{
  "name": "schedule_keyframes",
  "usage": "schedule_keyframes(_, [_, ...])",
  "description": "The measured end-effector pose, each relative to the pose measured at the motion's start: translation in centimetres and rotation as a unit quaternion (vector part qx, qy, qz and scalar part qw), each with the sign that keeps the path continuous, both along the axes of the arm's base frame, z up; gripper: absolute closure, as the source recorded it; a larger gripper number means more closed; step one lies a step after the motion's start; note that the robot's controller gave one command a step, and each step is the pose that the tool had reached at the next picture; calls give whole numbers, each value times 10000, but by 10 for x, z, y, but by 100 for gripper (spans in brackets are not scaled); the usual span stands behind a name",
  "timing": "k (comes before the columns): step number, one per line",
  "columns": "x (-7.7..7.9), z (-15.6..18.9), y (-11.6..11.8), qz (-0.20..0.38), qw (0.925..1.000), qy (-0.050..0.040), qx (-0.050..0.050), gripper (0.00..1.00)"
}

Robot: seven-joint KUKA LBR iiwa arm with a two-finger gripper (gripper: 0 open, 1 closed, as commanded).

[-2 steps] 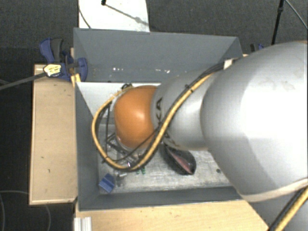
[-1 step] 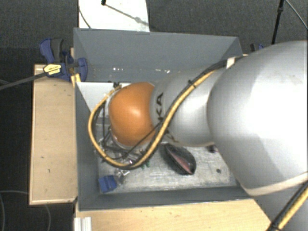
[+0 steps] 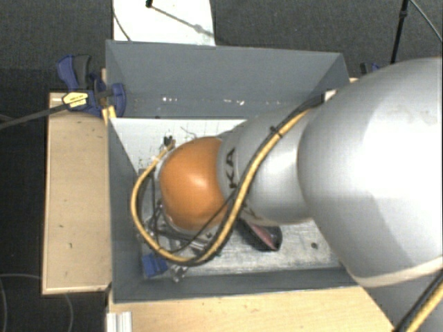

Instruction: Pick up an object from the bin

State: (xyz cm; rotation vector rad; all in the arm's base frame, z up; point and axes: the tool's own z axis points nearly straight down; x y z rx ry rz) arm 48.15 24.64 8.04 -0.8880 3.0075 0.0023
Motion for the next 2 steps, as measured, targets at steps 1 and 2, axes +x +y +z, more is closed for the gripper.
schedule_keyframes(1, [0,-1,-1,-36,10000,8,-3,100])
schedule_keyframes(2, [20,144,-1,563,9984,-32,5,100])
